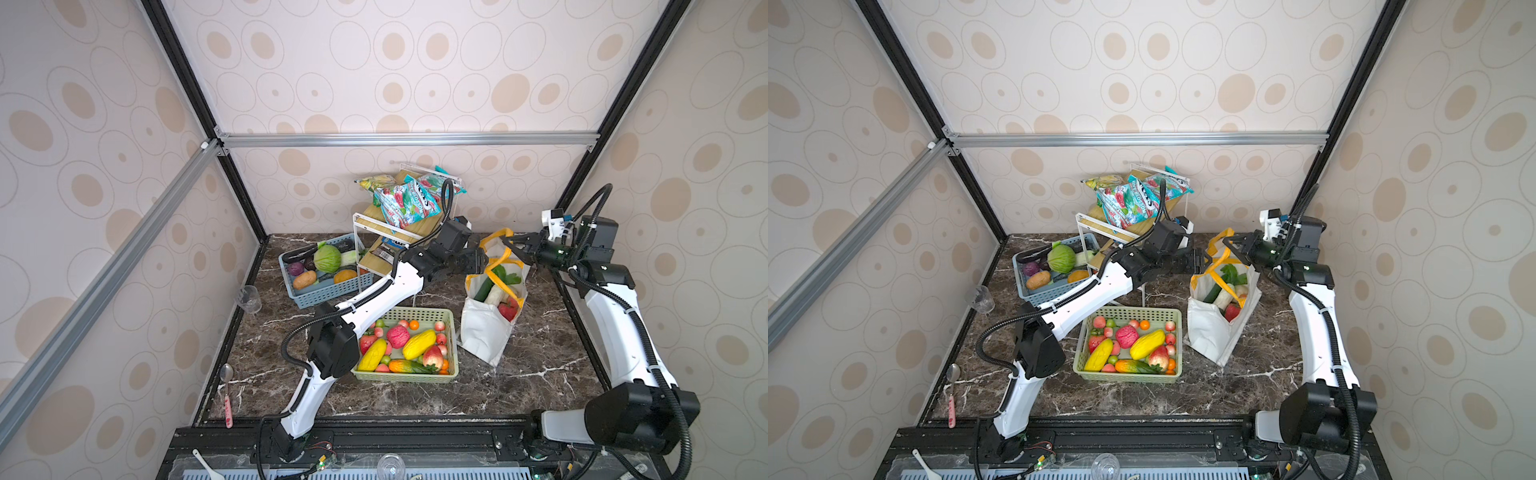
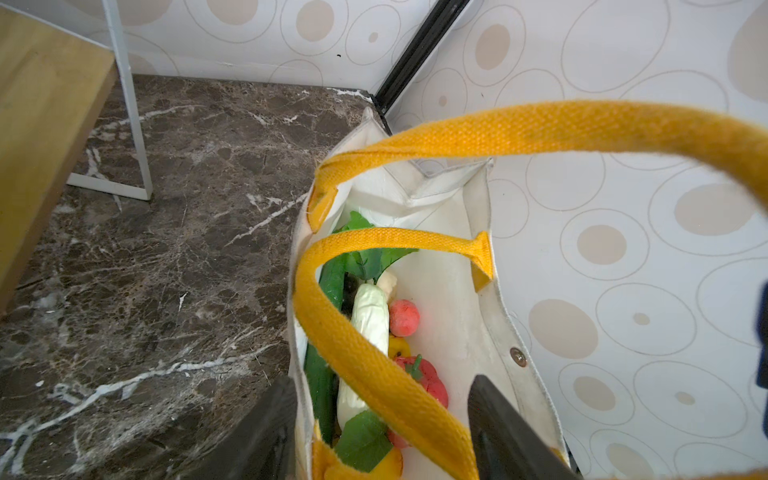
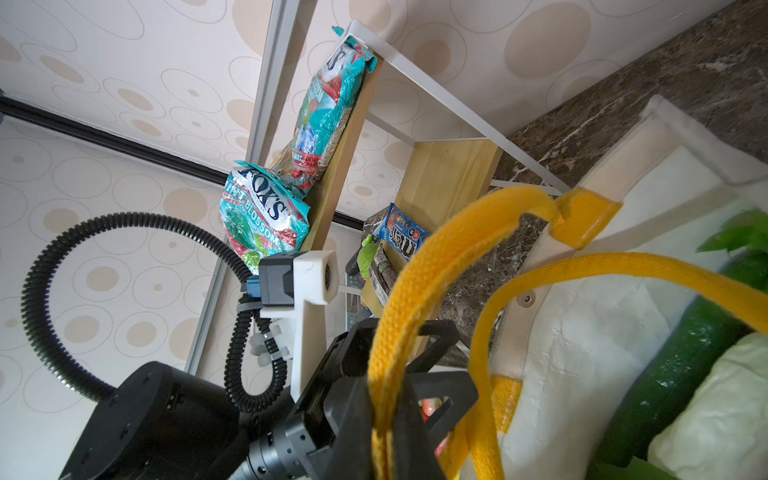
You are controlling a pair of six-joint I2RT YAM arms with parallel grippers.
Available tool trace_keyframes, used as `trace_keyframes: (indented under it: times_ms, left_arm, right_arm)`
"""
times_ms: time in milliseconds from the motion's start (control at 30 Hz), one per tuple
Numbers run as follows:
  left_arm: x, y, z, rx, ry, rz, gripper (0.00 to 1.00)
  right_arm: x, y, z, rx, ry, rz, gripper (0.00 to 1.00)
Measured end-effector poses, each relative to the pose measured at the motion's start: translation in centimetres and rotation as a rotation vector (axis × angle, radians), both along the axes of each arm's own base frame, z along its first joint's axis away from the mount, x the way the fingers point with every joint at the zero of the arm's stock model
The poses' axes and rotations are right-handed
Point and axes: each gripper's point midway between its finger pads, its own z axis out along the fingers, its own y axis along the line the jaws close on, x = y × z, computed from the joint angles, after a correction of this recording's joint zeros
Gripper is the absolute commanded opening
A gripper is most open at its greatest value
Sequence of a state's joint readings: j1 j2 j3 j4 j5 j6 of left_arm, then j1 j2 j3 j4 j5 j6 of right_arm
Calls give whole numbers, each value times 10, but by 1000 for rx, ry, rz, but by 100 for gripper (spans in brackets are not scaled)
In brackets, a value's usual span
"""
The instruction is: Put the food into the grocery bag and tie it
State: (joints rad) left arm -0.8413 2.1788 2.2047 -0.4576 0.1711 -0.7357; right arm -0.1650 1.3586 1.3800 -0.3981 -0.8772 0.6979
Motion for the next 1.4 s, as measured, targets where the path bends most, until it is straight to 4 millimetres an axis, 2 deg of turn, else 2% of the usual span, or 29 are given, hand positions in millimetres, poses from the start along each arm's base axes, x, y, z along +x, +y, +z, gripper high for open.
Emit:
trace_keyframes:
  times_ms: [367,667,967,1167,1300,1400]
  left_arm:
    - [-2,-11,8,-132,118,-27,67]
    - [-2,-16,-7,-167,217,-57,66]
    - [-14,-26,-1,-229,284,-124,65]
    - [-15,-33,-8,-247,315,-143,64]
    - [-13,-36,-14,-258,330,-141,57]
    - [-11,-38,-14,-270,332,-137,46]
  right_arm:
    - [-8,4,5,-10,-31,33,9]
    - [-19,7,8,-19,-55,48,9]
    - [-22,9,9,-31,-68,59,9]
    - [-26,10,10,-36,-78,65,9]
    - [-27,10,10,-39,-78,67,9]
    - [-28,11,10,-41,-78,69,9]
